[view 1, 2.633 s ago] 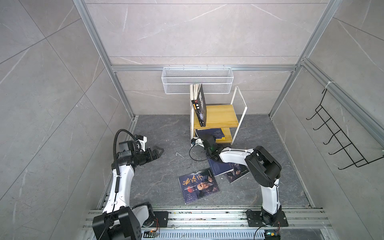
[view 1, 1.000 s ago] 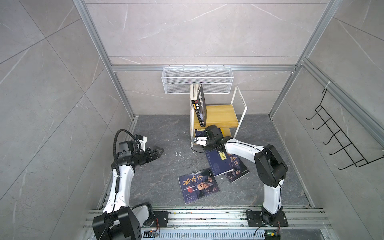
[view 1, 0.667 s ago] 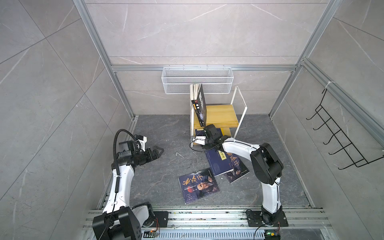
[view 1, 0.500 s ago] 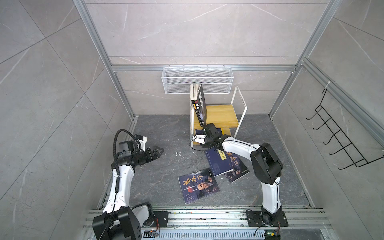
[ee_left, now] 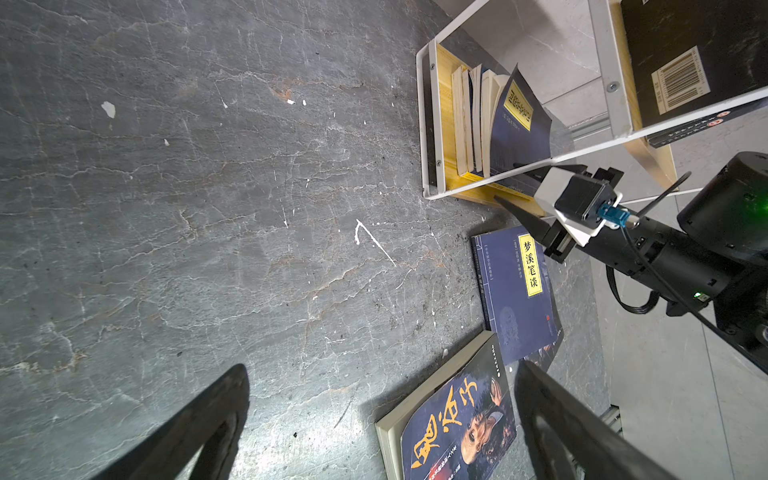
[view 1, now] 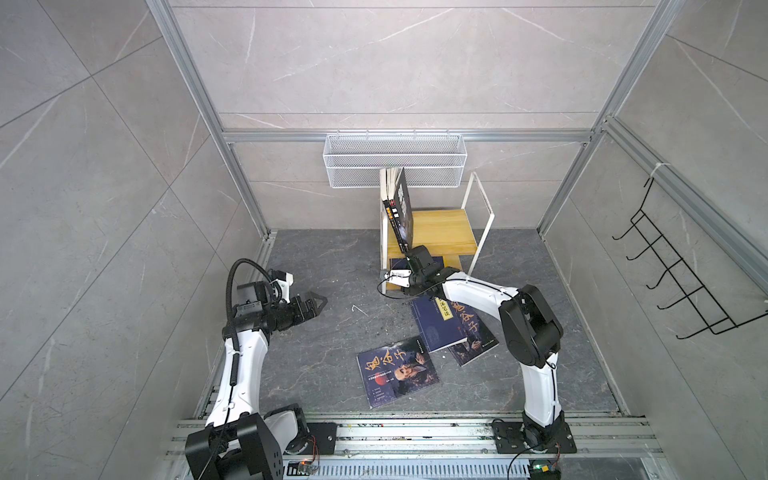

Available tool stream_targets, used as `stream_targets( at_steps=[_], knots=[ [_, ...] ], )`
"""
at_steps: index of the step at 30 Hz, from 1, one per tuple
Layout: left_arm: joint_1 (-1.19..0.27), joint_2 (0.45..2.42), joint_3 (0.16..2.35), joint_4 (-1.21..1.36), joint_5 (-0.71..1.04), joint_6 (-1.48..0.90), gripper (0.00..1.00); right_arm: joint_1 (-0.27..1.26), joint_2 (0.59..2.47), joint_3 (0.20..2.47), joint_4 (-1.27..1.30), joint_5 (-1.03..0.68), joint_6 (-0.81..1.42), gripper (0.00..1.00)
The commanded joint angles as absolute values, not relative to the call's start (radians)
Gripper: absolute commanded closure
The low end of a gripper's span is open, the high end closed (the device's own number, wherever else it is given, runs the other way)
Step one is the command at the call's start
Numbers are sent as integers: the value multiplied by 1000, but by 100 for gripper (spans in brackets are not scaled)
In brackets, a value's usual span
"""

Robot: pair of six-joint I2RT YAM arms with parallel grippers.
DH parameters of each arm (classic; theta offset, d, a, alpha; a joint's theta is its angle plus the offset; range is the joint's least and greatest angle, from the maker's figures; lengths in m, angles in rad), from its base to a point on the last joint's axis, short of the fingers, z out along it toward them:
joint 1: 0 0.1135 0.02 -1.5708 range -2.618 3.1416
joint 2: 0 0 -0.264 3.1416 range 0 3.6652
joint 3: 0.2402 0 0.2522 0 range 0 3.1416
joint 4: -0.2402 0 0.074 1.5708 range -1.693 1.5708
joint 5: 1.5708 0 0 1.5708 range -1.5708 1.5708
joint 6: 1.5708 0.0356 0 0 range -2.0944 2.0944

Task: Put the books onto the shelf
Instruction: 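Push the book down beside the yellow and blue books with right gripper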

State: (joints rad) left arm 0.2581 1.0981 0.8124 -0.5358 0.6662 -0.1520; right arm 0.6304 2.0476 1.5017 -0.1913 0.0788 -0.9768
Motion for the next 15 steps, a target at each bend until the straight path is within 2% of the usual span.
stream_targets(
  at_steps=[1, 8, 15],
  knots=[
    [263, 1081, 822, -524, 698, -140, 0, 610, 1968, 1466, -261, 87, -1002, 54],
    [263, 1081, 820, -522, 698, -141, 0, 565, 1930, 1406, -232, 117, -1030, 57],
    [266, 1076, 822, -526, 697, -142, 0, 565, 1970, 1442, -224, 147, -1044, 61]
  ],
)
